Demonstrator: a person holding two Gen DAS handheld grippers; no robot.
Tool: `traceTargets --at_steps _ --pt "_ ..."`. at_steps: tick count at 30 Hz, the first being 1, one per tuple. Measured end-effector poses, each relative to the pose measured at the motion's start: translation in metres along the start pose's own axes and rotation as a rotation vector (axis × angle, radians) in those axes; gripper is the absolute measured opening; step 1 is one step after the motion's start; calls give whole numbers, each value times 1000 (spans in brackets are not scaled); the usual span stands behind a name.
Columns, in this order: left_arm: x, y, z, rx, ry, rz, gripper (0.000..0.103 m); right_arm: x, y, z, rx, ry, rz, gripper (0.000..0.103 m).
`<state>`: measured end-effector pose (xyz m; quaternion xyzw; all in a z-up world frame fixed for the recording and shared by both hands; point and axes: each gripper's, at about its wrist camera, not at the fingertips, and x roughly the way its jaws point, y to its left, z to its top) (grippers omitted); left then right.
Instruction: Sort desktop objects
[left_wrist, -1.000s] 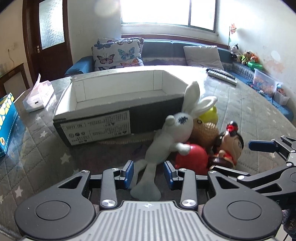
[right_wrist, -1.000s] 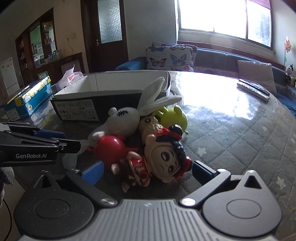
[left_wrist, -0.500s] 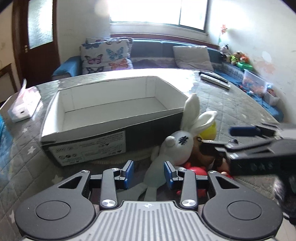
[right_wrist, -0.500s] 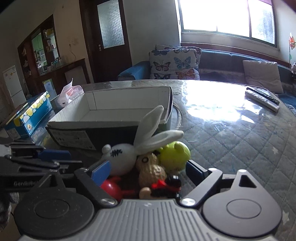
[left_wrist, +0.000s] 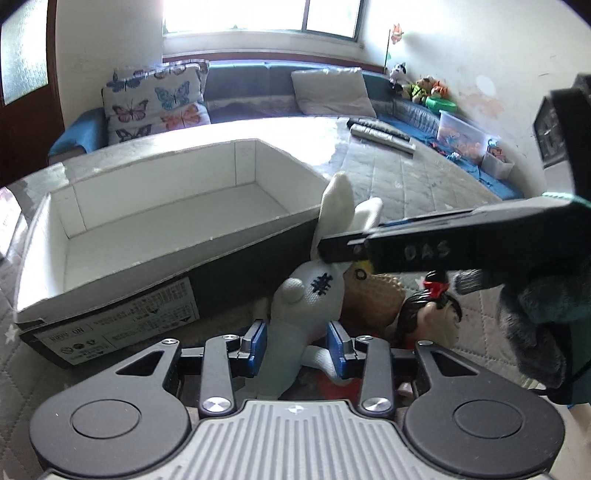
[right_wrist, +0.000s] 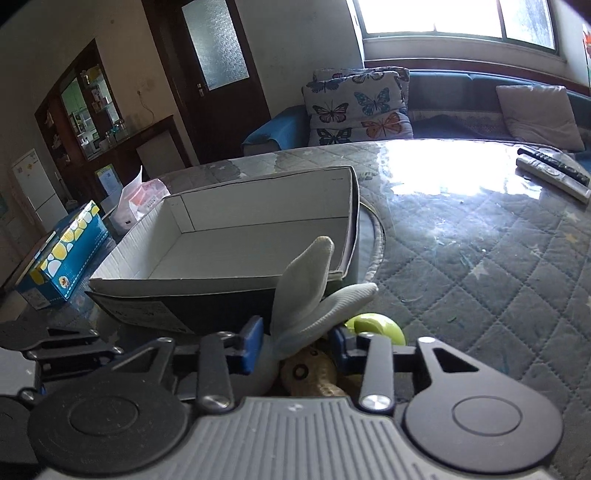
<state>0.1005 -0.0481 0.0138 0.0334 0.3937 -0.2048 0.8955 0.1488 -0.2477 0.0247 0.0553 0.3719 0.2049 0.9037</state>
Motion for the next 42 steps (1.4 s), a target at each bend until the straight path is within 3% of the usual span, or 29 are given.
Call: traceTargets --at_steps 5,10,24,25,29,36,38,42 --pt "10 8 -1 -32 6 -19 38 2 -4 2 16 4 -5 17" --pt "6 9 -5 -28 -10 -11 26 -6 -1 1 21 -13 12 7" --pt "-34 8 -4 -12 -120 55 11 -41 27 14 -24 -102 92 6" --pt "-38 7 -3 -5 -132 64 0 -42 28 16 -23 -109 97 6" --pt "-53 7 10 29 -197 125 0 -46 31 26 -24 -134 119 6" --pt "-39 16 9 -20 -120 -20 4 -30 30 24 -31 -91 89 6" --pt "-30 16 4 -38 -95 -57 16 -26 25 19 -17 -76 86 6" --pt "-11 10 2 -41 -54 -83 24 -21 16 13 7 -56 66 11"
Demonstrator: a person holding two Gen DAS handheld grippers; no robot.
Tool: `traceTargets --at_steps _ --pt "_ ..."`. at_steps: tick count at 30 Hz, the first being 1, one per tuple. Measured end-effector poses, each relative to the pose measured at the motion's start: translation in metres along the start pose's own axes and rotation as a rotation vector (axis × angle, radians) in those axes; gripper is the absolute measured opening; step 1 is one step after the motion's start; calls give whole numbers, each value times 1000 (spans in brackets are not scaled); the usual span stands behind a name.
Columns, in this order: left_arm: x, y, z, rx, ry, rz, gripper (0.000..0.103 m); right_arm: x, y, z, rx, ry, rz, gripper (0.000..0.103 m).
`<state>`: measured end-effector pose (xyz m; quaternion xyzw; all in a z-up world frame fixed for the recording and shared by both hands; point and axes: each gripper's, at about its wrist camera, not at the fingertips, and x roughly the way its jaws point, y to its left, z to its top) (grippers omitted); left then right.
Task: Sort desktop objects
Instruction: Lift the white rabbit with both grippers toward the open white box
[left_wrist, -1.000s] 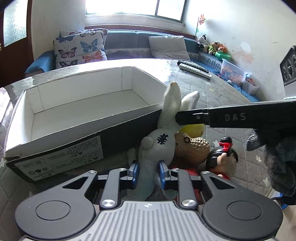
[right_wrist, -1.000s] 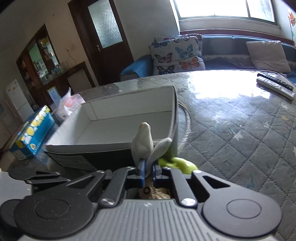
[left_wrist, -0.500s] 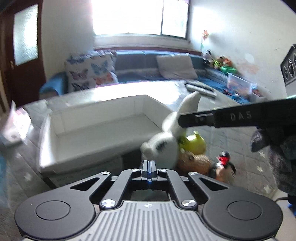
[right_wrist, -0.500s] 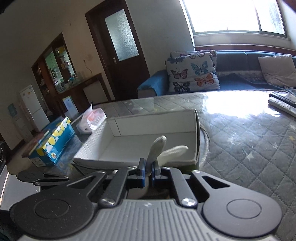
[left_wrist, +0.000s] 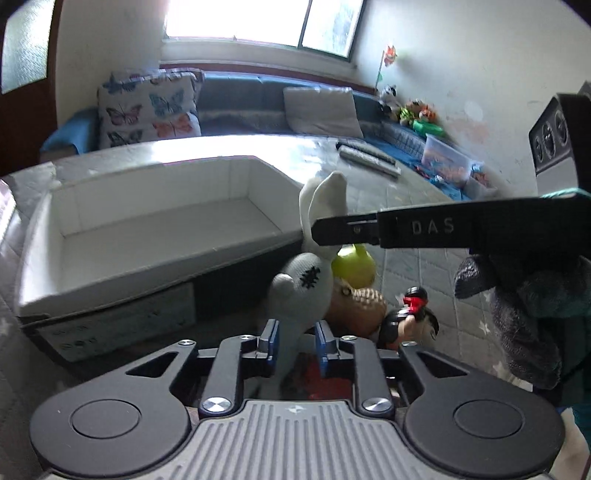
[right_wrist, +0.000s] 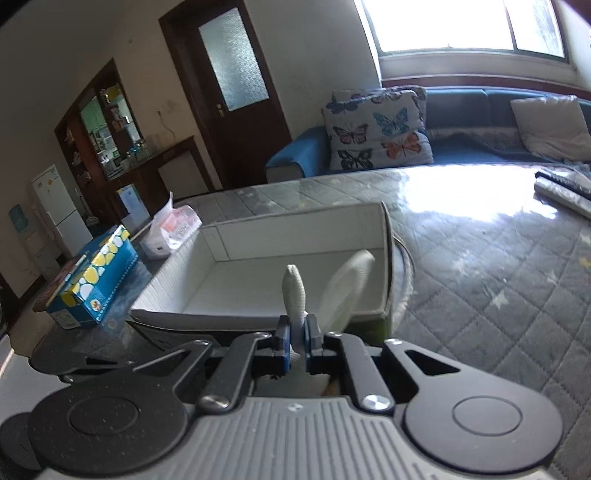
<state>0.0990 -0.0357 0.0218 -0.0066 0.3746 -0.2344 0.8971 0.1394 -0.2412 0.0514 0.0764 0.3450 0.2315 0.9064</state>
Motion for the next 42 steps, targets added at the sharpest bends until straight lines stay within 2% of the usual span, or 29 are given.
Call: traceTargets --at_steps 2,4,12,14,19,23,26,29,31,35,42 --pt "5 1 3 6 0 -5 27 2 -4 -3 3 12 -5 17" --pt "11 1 2 5 4 -10 28 5 -6 -7 7 26 -2 29" --pt "26 3 -2 22 16 -2 35 24 -14 -15 33 62 2 29" --pt "28 2 -5 41 21 18 37 24 -15 -16 34 60 1 24" --pt "30 2 -11 48 26 14 41 17 -13 -12 29 47 -1 9" --pt "34 7 -13 27 43 25 40 13 -4 -9 7 31 3 6" --pt "32 7 -14 31 41 39 31 8 3 -7 -6 15 13 6" --pt "21 6 -17 24 28 36 28 -3 13 -2 -29 -15 32 6" --pt "10 3 -18 26 3 48 27 -11 19 2 -40 -36 44 6" --pt "-18 -4 -9 68 -71 119 27 -26 29 15 -62 -89 63 6" --pt "-46 0 28 160 -182 245 27 -33 39 50 -59 -163 96 6"
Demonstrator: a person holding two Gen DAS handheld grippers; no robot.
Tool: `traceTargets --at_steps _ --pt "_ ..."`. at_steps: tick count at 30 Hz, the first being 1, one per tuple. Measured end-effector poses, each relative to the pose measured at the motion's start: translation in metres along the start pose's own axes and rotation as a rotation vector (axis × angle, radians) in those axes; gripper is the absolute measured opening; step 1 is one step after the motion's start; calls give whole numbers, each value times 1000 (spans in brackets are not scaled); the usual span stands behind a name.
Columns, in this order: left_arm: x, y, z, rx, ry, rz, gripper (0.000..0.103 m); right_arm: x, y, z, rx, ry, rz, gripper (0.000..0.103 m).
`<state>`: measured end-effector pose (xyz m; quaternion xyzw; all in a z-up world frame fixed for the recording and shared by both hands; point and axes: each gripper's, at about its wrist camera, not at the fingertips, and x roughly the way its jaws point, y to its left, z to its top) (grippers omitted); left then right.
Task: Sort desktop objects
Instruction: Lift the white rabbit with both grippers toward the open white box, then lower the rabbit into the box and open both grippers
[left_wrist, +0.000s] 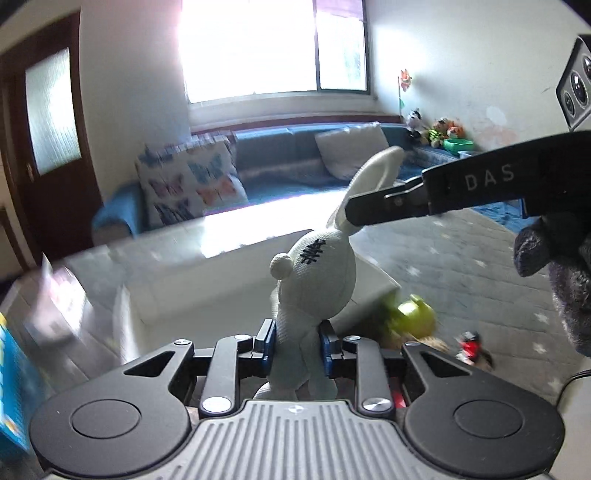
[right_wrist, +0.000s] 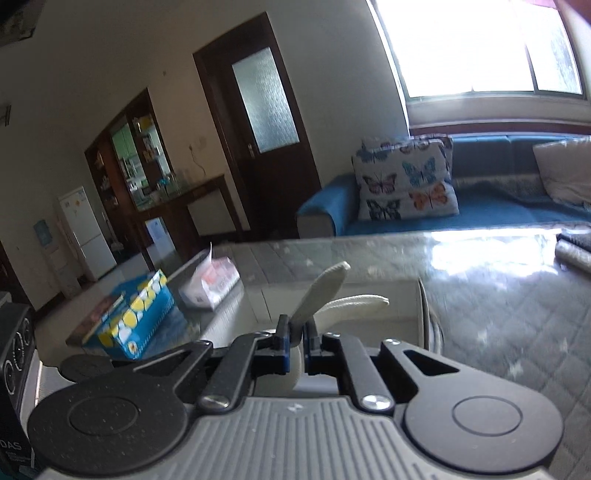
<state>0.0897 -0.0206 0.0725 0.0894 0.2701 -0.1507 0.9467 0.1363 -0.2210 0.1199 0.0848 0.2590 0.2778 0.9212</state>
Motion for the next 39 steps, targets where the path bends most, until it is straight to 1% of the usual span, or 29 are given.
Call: traceTargets --at_steps 4,7,9,13,20,22,25,27,29,31,35,36,38,39 --pt "9 11 23 73 -25 76 27 20 -4 23 36 -20 14 6" --pt "25 21 34 117 -16 104 27 39 -7 33 56 -18 8 6" --pt "38 30 37 139 0 120 27 60 -13 39 91 1 11 6" --pt "67 47 37 158 59 128 27 98 -27 41 167 62 20 6" --pt "122 61 23 216 205 139 29 155 -45 30 228 185 -14 6" --pt "134 65 16 207 242 131 31 175 -49 20 247 234 -34 6" --pt "145 73 9 177 282 116 35 191 -55 11 271 281 -49 6" --pt "147 76 5 170 290 116 37 201 -59 6 280 313 -62 6" --pt "147 78 5 166 289 120 37 207 -61 0 274 334 -70 9" --pt "145 79 4 153 289 129 37 209 -60 -3 259 344 -85 17" --pt "138 81 4 122 276 137 37 208 -57 -6 232 353 -98 18" --pt "137 81 6 117 275 139 37 206 -56 -5 223 353 -102 20" --pt "131 80 8 111 257 148 37 204 -53 -5 205 349 -103 31" --pt "127 79 10 108 246 151 37 201 -50 -3 184 342 -104 44"
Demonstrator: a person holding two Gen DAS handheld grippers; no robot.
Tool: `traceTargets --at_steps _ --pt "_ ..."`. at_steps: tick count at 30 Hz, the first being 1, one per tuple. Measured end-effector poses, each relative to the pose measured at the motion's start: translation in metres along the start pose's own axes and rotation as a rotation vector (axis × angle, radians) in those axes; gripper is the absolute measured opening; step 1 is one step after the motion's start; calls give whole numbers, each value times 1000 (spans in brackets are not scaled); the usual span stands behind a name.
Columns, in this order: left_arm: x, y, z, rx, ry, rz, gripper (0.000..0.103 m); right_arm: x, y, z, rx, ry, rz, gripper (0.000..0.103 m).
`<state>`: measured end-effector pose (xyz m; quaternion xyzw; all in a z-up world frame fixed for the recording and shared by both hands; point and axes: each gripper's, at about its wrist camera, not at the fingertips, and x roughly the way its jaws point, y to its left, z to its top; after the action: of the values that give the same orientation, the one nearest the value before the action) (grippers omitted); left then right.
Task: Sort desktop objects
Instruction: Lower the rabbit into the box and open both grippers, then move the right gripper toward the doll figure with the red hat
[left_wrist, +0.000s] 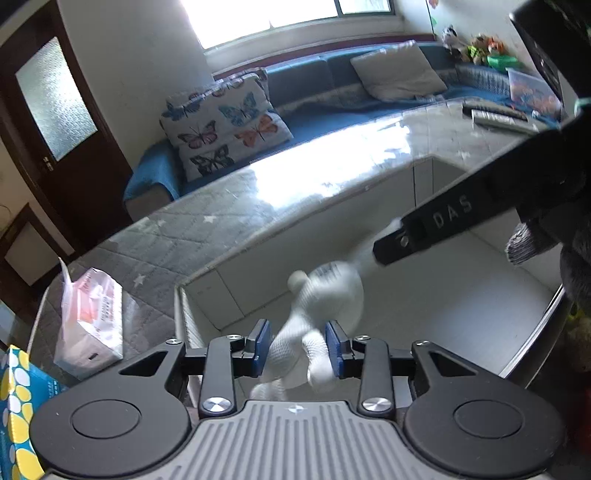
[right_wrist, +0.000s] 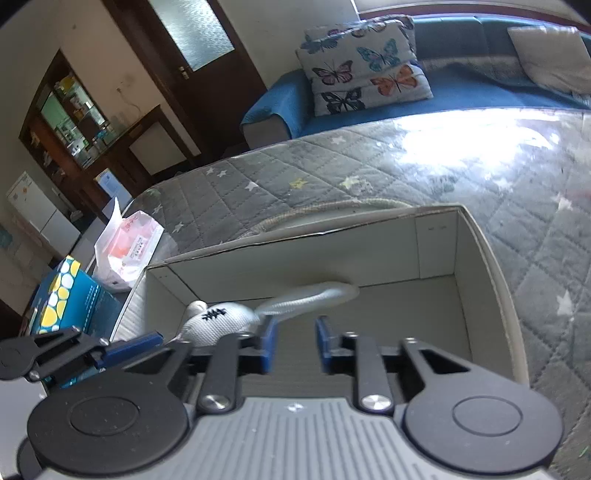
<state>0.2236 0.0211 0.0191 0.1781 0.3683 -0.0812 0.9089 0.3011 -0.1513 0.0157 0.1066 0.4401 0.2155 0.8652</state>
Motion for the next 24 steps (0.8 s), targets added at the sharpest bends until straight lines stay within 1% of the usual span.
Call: traceTargets --at_steps 1,3,4,6,8,10,11,13,14,20,23,24 --pt "-4 1 2 -7 -9 2 37 -2 2 -1 -15 -9 -7 49" --pt "-12 2 3 -22 -29 1 37 -8 6 -3 -40 -24 -20 51" --pt "-15 2 3 -28 -36 0 37 -11 7 -4 -46 -28 -18 58" --pt "-20 2 3 -36 -47 4 37 -18 8 -7 -57 -47 -15 69" --pt "-24 3 3 -49 -58 4 37 -26 8 -9 -73 -66 -22 72" --pt "-29 3 1 -71 -70 -2 37 -40 9 -14 -86 -109 -40 89" --pt "-33 4 0 -86 -77 -7 37 -46 10 -17 -92 -126 -42 91" --pt "-40 2 -1 -109 -89 -17 36 -59 9 -23 -102 -162 -47 100" --pt "-44 1 -2 -119 -96 -22 36 -66 9 -24 -109 -188 -55 103" --pt "-59 -9 -7 -144 -120 -37 36 -103 6 -42 -131 -289 -121 103" --pt "-66 -14 -9 -163 -131 -58 36 -117 1 -51 -128 -320 -117 103" --pt "-69 -16 -10 -169 -134 -65 36 -124 -3 -56 -123 -329 -95 103"
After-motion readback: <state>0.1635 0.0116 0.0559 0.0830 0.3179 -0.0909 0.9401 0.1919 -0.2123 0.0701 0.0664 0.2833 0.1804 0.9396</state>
